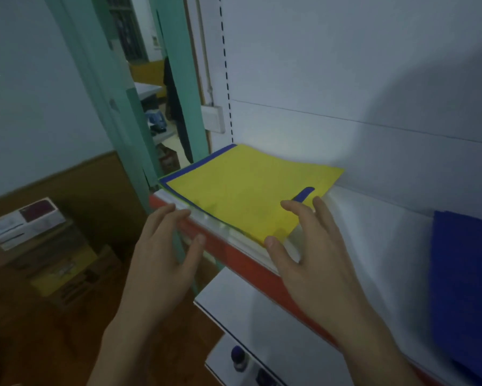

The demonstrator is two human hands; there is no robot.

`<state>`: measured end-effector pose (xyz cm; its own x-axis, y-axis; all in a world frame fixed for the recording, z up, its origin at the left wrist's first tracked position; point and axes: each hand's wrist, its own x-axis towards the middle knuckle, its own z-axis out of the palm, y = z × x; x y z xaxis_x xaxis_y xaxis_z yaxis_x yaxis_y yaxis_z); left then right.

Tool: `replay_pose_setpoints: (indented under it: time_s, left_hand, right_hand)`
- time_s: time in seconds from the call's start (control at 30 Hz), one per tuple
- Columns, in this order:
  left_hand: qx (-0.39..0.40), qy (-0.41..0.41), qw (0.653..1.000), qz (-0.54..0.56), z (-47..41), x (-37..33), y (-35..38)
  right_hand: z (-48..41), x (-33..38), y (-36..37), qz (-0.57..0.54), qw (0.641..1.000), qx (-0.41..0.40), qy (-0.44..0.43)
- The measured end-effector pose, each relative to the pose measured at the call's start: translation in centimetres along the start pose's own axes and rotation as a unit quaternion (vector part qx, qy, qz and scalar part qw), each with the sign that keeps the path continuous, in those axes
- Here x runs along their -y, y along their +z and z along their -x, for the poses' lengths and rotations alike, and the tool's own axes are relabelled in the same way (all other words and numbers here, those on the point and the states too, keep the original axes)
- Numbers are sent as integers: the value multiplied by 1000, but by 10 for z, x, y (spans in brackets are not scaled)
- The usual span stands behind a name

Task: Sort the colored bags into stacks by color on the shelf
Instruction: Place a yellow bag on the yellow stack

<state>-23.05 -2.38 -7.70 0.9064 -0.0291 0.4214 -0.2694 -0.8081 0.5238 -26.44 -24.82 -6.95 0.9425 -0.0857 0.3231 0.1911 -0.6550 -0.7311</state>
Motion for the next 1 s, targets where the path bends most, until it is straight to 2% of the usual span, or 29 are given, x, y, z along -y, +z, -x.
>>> replay_pose_setpoints:
  time_s: [0.23, 0.33, 0.43, 0.57, 0.67, 0.8, 0.87, 1.0]
  left_hand:
    - [38, 67, 996, 41, -66, 21, 21]
    - [94, 88, 992, -1, -96, 30, 31]
    - [185, 100, 975, -78, -115, 33, 45]
    - [198, 162, 965, -65, -117, 26, 50]
    - [223, 198, 954, -41, -131, 35, 44]
    - [185, 140, 973, -15, -161, 59, 38]
    - [202, 100, 974, -30, -173, 67, 39]
    - [208, 117, 968, -78, -185, 67, 38]
  right_hand:
    - [-19, 6, 17, 42, 997, -45, 49]
    - [-26, 5, 21, 61, 990, -83, 94]
    - [-34, 4, 24, 35, 983, -102, 150]
    - [-44, 1, 22, 26, 971, -119, 206]
    - [-46, 1, 19, 2, 959, -173, 224]
    - [-45, -2, 22, -9, 945, -236, 228]
    - [-43, -1, 27, 13, 936, -263, 232]
    - [-39, 10, 38, 78, 922, -295, 237]
